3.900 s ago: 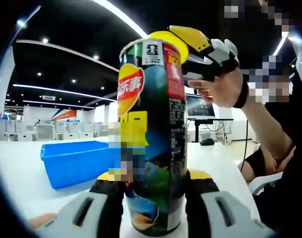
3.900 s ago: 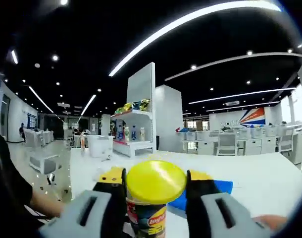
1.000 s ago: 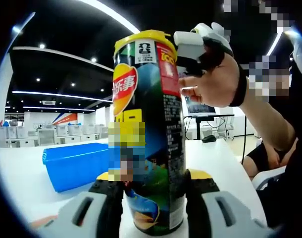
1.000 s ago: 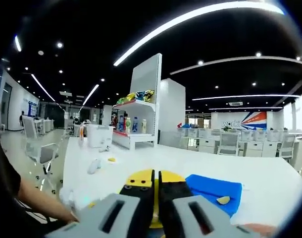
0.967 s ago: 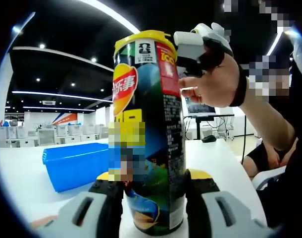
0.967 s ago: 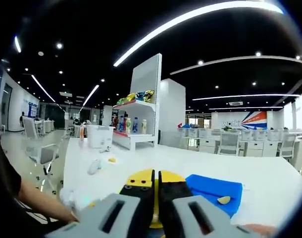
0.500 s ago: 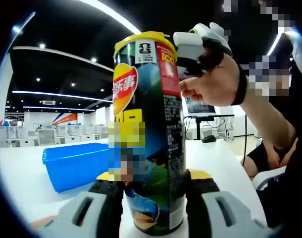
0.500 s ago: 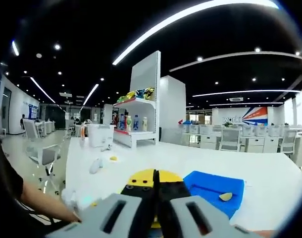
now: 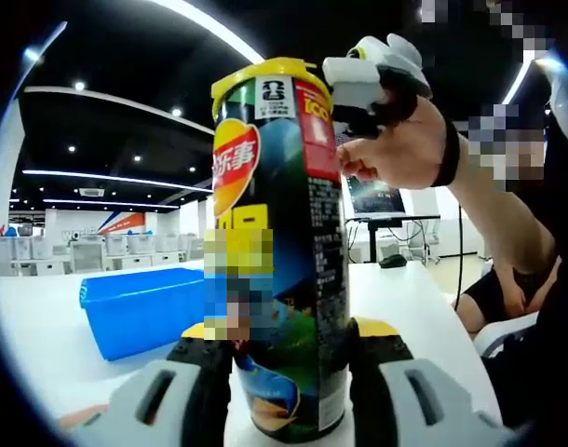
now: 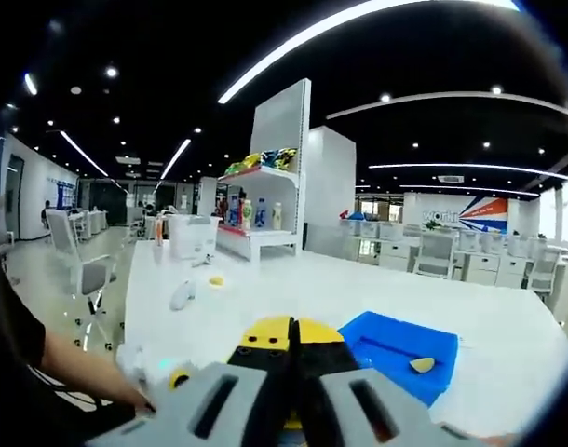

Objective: Open the lid of the chip container on the table, take out the chips, place them into the box in front of the container, and close the lid

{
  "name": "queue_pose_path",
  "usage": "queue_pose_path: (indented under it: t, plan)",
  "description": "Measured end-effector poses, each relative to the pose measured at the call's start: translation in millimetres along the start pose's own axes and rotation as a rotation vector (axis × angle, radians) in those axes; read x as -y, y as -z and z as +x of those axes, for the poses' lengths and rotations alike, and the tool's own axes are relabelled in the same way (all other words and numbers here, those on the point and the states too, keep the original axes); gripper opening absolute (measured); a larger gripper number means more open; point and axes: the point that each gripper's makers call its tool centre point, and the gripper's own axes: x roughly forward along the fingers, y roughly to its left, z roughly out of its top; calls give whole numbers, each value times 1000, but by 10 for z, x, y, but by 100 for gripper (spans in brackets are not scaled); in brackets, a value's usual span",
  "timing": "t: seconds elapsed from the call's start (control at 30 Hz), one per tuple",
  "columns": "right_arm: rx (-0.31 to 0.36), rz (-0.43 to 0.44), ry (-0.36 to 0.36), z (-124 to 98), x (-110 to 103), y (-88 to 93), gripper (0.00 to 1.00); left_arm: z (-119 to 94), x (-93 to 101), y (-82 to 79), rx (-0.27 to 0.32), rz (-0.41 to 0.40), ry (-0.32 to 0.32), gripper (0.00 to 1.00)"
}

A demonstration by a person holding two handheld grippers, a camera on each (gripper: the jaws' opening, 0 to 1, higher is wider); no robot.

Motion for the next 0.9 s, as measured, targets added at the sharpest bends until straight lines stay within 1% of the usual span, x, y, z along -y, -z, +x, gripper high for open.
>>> queue_pose_path:
  t: [0.1, 0.2, 0.27, 0.3, 0.33, 0.37, 0.4, 0.43, 0.47, 0.5, 0.53, 0.57, 0.63, 0.7, 0.73, 0.8, 0.9]
  plan:
    - [5, 4, 4, -1, 7, -6, 0, 2, 3, -1, 0, 1, 0, 50]
    - [26, 11, 6, -2, 16, -21, 1, 2, 5, -1, 0, 1, 0, 50]
    - [32, 11, -6, -3, 12, -25, 1, 3, 5, -1, 0, 2, 0, 50]
    - [44, 6, -28, 3, 0, -36, 2, 3, 3, -1, 0, 1, 0, 50]
    - [49, 3, -41, -2, -2, -41, 4, 4, 6, -2, 1, 1, 2, 50]
    - [54, -13, -37, -18, 36, -53, 9, 4, 9, -2, 2, 3, 3, 50]
    - [57, -27, 29, -47, 165, -77, 17, 7, 11, 0, 1, 4, 2, 50]
    - [147, -7, 139, -110, 379, -240, 21, 7, 8, 0, 1, 3, 3, 50]
    - [218, -17, 180, -177, 472, -364, 15, 9, 5, 1, 1, 3, 3, 50]
    - [267, -13, 198, -239, 533, -453, 3, 10, 5, 1, 1, 4, 3, 50]
    - [277, 55, 180, -297, 559, -492, 2, 9, 5, 0, 1, 3, 3, 50]
    - [267, 111, 170, -318, 570, -483, 1, 9, 5, -1, 1, 3, 3, 50]
    - [231, 117, 133, -323, 543, -443, 1, 9, 4, -1, 1, 4, 3, 50]
    - [215, 100, 132, -318, 522, -408, 1, 9, 6, 0, 2, 4, 4, 50]
    - [201, 76, 130, -297, 483, -364, 1, 9, 6, 0, 1, 4, 4, 50]
    - [158, 56, 121, -239, 421, -255, 1, 8, 6, 0, 1, 4, 4, 50]
    - [133, 32, 112, -159, 351, -150, 1, 7, 5, 1, 2, 4, 3, 50]
